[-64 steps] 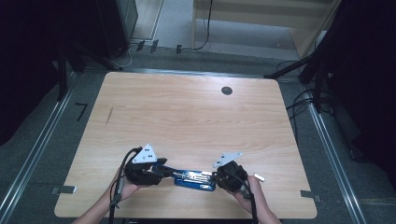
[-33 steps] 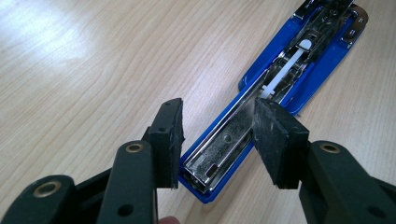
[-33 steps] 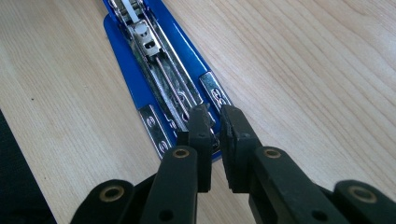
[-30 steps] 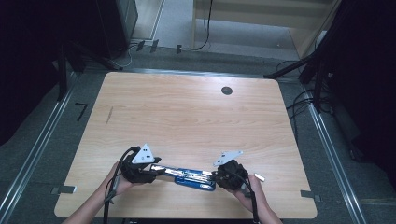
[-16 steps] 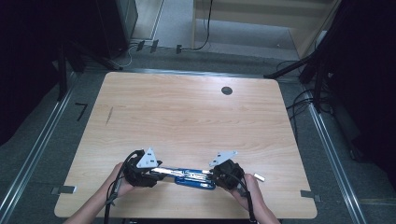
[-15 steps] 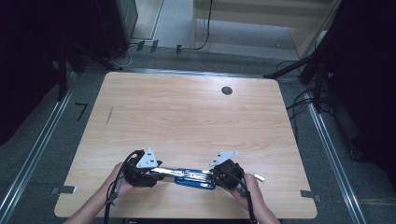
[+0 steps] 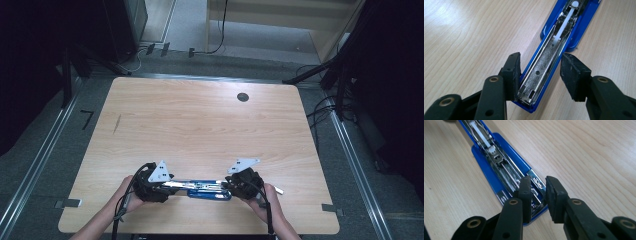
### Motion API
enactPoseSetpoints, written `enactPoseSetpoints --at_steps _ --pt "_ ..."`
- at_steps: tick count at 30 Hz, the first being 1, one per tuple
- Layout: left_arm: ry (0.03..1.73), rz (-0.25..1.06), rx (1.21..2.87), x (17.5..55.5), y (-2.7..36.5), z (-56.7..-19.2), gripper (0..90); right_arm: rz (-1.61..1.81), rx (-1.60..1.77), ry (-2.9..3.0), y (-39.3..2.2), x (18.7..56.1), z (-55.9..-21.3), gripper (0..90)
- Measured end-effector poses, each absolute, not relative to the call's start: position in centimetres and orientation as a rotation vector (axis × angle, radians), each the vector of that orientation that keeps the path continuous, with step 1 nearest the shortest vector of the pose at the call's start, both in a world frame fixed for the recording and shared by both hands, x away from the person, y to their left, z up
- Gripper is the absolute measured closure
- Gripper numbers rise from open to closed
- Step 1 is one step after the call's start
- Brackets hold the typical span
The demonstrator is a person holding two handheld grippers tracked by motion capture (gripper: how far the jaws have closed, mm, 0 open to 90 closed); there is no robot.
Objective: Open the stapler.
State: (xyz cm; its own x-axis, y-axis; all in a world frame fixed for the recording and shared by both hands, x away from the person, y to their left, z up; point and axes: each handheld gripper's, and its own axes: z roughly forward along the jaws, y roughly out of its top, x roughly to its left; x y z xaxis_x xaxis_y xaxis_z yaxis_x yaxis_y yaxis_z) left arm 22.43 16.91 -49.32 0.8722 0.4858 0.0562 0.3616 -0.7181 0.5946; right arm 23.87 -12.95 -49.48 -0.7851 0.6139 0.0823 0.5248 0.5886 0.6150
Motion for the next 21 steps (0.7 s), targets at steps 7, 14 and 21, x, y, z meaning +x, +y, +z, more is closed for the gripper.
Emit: enactPoseSetpoints --at_steps 7,14,21 --pt "0.582 0.298 2.448 22.3 16.9 -49.3 54.3 0.963 0.974 2.672 -13.2 24.0 -49.3 65.1" --pt "0.577 0.297 2.442 22.3 17.0 -49.3 54.6 0.952 1.022 2.664 -13.8 24.0 -48.6 37.8" --pt "0.581 0.305 2.437 22.3 16.9 -49.3 54.5 0.965 1.06 2.635 -15.0 24.0 -47.9 16.5"
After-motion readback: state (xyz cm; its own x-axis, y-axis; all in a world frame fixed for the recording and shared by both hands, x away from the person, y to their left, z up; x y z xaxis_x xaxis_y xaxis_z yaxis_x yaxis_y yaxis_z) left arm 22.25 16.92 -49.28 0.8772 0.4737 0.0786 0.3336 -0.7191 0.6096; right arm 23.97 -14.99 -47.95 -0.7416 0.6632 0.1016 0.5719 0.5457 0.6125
